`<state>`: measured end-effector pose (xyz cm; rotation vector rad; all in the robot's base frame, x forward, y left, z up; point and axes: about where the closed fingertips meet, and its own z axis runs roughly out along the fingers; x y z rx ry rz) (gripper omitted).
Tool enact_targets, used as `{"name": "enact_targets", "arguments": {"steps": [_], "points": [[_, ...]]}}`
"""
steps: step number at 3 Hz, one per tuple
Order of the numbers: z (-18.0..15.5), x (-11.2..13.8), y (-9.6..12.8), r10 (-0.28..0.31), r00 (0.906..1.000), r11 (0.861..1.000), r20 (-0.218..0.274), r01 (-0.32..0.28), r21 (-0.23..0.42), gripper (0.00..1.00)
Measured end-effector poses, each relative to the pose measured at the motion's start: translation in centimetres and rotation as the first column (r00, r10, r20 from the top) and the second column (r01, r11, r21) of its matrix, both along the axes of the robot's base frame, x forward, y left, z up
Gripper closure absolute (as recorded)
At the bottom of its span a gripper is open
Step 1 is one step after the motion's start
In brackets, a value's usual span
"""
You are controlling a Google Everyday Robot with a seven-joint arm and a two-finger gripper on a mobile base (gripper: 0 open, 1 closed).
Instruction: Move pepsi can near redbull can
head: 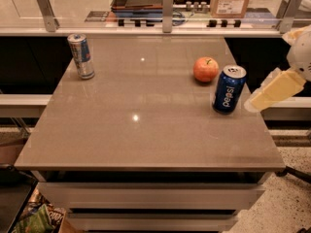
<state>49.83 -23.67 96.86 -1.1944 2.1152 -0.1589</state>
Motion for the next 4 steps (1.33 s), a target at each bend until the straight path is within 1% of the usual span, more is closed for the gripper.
{"name": "enact_targets", "arguments": {"steps": [1,2,3,4], "points": [[-2.6,0.7,-0.9,-0.04,0.9991,0.994,0.017,0.038,0.102,0.0],[-4.9,0.9,-1.0,-0.055,0.998,0.971,0.031,0.047,0.236,0.0],[-6.3,1.3,-0.7,-0.049,0.9969,0.932,0.061,0.024,0.362,0.0],[-6.6,2.1,0.1,-0.032,0.995,0.89,0.095,-0.015,0.455,0.0]]}}
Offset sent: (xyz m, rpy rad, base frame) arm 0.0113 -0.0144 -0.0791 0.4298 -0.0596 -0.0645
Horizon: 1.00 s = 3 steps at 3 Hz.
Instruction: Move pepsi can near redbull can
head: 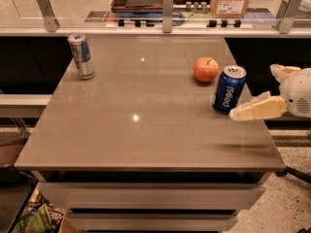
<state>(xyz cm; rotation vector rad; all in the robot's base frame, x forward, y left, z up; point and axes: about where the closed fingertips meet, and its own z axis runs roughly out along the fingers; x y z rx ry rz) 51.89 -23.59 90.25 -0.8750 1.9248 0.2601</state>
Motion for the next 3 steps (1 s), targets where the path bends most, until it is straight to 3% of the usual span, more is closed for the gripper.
{"name": "enact_targets", "arguments": {"steps": [1,3], "points": [[-0.3,0.9,0.9,0.019,0.9995,0.996,0.026,-0.021,0.082,0.0],[-1.7,2.6,2.8,0.066,0.9971,0.982,0.036,-0.072,0.175,0.0]]}}
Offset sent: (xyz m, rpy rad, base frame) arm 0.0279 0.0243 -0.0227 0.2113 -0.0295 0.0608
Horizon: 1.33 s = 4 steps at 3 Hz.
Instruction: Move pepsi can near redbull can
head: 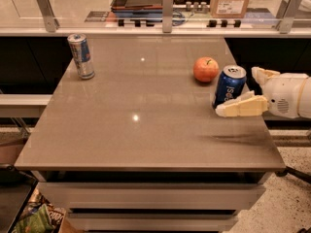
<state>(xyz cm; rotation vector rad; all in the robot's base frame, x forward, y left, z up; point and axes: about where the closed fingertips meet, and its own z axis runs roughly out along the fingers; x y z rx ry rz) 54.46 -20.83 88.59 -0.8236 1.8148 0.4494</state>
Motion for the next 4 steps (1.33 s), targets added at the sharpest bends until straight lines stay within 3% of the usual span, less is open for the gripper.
{"name": "enact_targets", "arguments": {"steps": [1,4], "points": [[0.04,0.0,0.2,0.003,1.0,1.0,0.0,-0.003,-0.001,0.18],[0.17,0.06,0.96,0.016,0.9999,1.0,0.001,-0.016,-0.003,0.88]]}}
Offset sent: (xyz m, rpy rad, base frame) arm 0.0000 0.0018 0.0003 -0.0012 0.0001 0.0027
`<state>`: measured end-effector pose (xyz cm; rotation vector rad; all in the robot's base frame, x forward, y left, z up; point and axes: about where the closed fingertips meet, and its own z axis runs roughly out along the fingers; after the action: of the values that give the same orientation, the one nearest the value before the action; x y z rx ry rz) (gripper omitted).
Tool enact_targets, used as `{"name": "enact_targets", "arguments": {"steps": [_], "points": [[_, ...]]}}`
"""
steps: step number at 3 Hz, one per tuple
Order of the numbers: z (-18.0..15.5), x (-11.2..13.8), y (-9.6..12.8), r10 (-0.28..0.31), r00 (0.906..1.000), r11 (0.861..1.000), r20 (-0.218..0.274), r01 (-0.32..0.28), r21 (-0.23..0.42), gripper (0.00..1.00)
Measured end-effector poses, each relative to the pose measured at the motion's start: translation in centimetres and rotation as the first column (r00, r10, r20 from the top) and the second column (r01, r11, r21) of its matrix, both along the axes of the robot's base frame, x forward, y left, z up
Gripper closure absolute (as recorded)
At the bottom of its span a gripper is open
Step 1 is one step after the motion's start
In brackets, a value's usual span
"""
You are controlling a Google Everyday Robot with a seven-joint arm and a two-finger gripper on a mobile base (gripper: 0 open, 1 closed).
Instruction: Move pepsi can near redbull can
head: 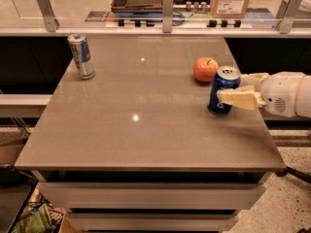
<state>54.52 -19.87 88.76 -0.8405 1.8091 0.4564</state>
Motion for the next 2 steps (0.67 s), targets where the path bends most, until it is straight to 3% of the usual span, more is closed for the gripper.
{"name": "enact_targets", "arguments": {"steps": [1,2], "points": [[0.04,0.01,0.22,0.004,1.0,1.0,0.0,-0.004,0.0,1.0],[0.15,0.03,0.31,0.005,1.0,1.0,0.0,-0.005,0.0,1.0]]}}
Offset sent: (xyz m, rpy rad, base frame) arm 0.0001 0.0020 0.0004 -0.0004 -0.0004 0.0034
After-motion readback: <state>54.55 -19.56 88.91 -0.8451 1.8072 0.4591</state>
